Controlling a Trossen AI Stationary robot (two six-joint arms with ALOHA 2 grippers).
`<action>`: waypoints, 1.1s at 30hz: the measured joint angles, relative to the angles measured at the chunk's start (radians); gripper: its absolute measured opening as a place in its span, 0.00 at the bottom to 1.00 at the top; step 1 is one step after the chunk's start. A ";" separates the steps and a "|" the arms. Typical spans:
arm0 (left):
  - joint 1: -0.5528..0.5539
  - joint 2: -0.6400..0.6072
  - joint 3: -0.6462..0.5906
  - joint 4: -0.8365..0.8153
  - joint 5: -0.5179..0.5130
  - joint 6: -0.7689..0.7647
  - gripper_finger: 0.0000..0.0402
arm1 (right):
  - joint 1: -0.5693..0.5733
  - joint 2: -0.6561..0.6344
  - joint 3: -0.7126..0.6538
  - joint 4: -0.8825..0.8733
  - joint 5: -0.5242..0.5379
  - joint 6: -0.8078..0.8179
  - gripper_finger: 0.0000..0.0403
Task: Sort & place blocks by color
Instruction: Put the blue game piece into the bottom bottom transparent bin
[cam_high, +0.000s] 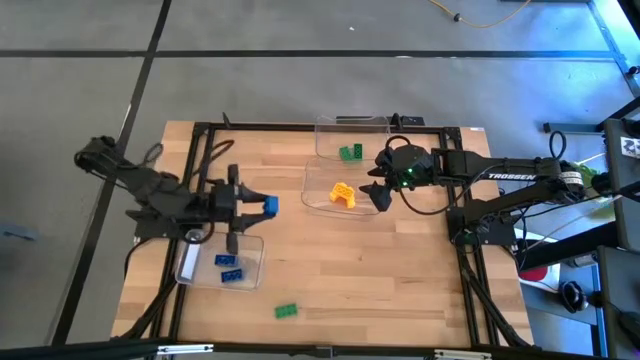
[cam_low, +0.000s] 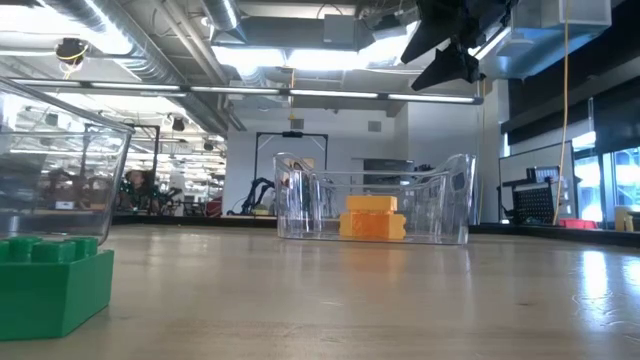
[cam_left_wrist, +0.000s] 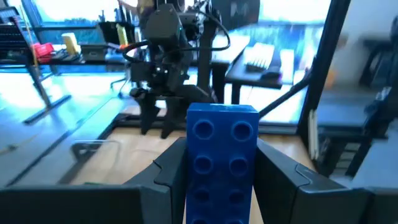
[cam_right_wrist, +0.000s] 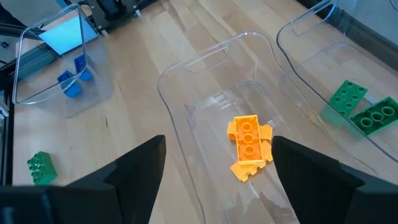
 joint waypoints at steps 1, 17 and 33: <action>0.004 -0.019 -0.064 0.077 0.003 -0.011 0.32 | 0.000 0.000 0.000 0.000 0.000 0.000 0.73; 0.019 -0.092 -0.563 0.828 -0.097 -0.120 0.32 | 0.000 0.000 0.000 0.006 -0.049 0.041 0.73; 0.071 -0.092 -0.563 0.830 -0.149 -0.186 0.32 | 0.001 0.000 0.001 0.160 -0.087 -0.186 0.73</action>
